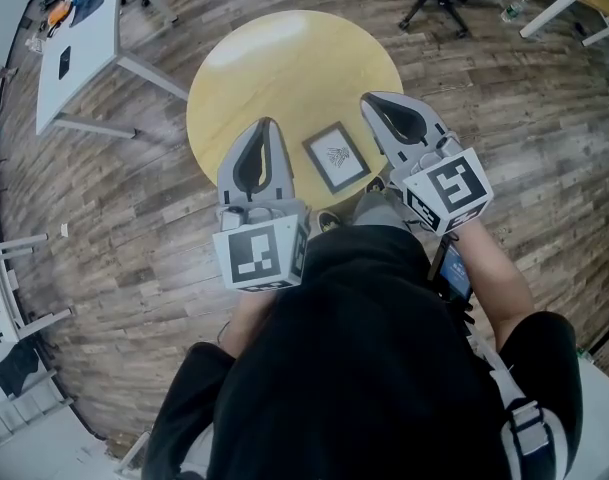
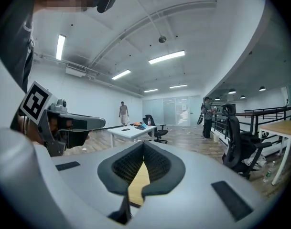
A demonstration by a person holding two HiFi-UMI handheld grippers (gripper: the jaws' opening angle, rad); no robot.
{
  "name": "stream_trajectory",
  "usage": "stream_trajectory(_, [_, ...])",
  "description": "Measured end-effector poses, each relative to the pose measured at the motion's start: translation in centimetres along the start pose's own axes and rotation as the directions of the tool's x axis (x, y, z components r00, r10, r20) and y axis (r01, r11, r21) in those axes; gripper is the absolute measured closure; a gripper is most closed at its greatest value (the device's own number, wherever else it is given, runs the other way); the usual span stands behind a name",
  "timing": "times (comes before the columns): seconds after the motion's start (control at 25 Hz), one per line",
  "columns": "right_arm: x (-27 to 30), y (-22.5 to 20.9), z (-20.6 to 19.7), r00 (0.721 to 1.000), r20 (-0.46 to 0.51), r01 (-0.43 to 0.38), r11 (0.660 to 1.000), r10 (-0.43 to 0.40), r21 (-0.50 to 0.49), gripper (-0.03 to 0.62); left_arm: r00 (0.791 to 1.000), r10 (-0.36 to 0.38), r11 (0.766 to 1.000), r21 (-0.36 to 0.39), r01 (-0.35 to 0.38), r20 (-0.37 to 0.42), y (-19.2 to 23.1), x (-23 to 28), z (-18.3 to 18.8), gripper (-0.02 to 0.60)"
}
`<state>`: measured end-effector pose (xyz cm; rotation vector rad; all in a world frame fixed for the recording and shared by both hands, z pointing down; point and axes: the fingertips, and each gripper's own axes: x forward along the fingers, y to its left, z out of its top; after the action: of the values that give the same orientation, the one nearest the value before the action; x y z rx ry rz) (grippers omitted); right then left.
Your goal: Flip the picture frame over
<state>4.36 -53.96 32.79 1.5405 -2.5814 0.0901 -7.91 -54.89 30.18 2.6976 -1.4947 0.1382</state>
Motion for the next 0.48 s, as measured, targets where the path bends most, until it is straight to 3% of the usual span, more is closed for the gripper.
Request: stream_trajectory(0.48, [-0.52,0.70,0.22,1.000,-0.001,-0.008,1.000,0.008,-0.018,0.576,1.000,-0.018,1.000,0.007,0.018,0.001,-0.77,-0.17,0.25,0.558])
